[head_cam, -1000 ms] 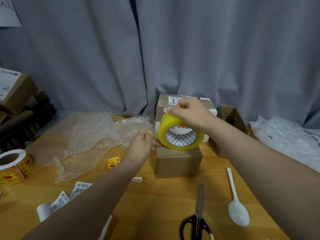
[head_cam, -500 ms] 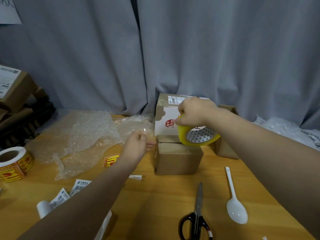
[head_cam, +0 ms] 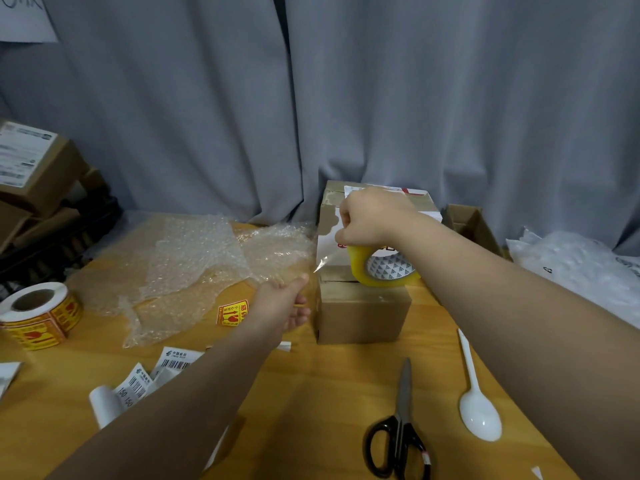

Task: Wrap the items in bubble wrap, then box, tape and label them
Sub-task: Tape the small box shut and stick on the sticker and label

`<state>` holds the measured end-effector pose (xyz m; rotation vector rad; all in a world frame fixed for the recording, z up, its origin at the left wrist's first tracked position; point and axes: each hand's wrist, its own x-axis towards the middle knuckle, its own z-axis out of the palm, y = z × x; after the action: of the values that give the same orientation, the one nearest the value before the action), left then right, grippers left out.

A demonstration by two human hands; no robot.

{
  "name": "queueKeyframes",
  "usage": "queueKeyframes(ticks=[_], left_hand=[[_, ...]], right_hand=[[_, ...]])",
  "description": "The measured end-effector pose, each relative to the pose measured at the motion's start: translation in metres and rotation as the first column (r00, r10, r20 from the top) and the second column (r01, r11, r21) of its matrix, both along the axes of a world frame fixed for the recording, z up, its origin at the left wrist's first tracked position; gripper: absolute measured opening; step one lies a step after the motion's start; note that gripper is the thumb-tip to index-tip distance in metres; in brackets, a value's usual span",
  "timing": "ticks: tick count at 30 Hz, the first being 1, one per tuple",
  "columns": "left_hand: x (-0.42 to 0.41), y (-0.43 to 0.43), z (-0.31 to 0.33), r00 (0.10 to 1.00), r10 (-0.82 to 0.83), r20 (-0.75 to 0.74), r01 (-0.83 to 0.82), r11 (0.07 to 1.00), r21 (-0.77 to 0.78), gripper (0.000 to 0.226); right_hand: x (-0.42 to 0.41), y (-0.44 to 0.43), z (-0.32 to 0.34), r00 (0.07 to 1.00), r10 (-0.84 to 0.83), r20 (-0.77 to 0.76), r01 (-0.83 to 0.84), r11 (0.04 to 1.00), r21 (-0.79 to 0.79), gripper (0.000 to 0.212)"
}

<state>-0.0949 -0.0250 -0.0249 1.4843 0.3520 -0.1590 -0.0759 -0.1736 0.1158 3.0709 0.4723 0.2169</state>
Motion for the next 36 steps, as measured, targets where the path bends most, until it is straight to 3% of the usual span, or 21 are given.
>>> queueKeyframes(ticks=[5, 9, 15, 17, 19, 21, 22, 24, 25, 28, 31, 34, 36], left_hand=[[0.003, -0.003, -0.006, 1.0, -0.01, -0.026, 0.011, 0.999, 0.031, 0.049], [0.0, -0.009, -0.012, 0.996, -0.078, -0.047, 0.085, 0.981, 0.173, 0.037], [0.001, -0.004, -0.002, 0.972, -0.164, -0.169, 0.221, 0.883, 0.413, 0.058], [0.002, 0.0, -0.003, 0.978, -0.157, -0.135, 0.204, 0.836, 0.51, 0.063], [0.003, 0.003, -0.007, 0.99, -0.134, 0.032, 0.081, 0.754, 0.652, 0.066], [0.0, 0.0, -0.004, 0.951, -0.128, 0.281, -0.046, 0.84, 0.54, 0.058], [-0.004, -0.006, 0.0, 0.932, -0.169, 0.32, 0.034, 0.921, 0.389, 0.061], [-0.009, -0.024, 0.003, 0.924, -0.291, 0.246, 0.273, 0.956, 0.105, 0.086], [-0.011, -0.031, 0.001, 0.919, -0.34, 0.2, 0.334, 0.941, 0.063, 0.094], [-0.011, -0.033, 0.0, 0.874, -0.433, 0.221, 0.38, 0.891, 0.247, 0.104], [0.005, -0.021, 0.004, 0.757, -0.608, 0.237, 0.398, 0.718, 0.571, 0.123], [0.016, -0.014, 0.011, 0.686, -0.71, 0.158, 0.37, 0.528, 0.764, 0.108], [0.016, -0.013, 0.015, 0.684, -0.712, 0.158, 0.36, 0.518, 0.776, 0.102]], right_hand=[[0.002, 0.005, -0.002, 1.0, 0.004, 0.014, -0.004, 1.0, -0.006, 0.019], [0.005, 0.01, -0.002, 1.0, 0.018, 0.016, -0.018, 1.0, -0.022, 0.019], [0.003, 0.009, 0.001, 1.0, 0.03, -0.001, -0.03, 0.999, 0.028, 0.022], [0.004, 0.011, 0.0, 1.0, 0.028, 0.01, -0.028, 0.999, 0.023, 0.023], [0.006, 0.013, -0.002, 0.999, 0.027, 0.031, -0.028, 0.999, 0.022, 0.025], [0.009, 0.015, -0.005, 0.998, 0.034, 0.056, -0.036, 0.999, 0.022, 0.029], [0.01, 0.016, -0.006, 0.997, 0.041, 0.063, -0.042, 0.999, 0.023, 0.03], [0.012, 0.018, -0.006, 0.996, 0.052, 0.069, -0.055, 0.998, 0.031, 0.03], [0.012, 0.019, -0.006, 0.996, 0.055, 0.072, -0.058, 0.998, 0.04, 0.029], [0.013, 0.015, -0.005, 0.995, 0.045, 0.087, -0.053, 0.995, 0.088, 0.025], [0.013, 0.006, -0.003, 0.994, 0.083, 0.065, -0.092, 0.982, 0.163, 0.018], [0.012, -0.016, 0.003, 0.995, 0.08, 0.054, -0.09, 0.97, 0.228, 0.021], [0.009, -0.038, 0.003, 0.999, 0.019, 0.033, -0.028, 0.955, 0.296, 0.035]])
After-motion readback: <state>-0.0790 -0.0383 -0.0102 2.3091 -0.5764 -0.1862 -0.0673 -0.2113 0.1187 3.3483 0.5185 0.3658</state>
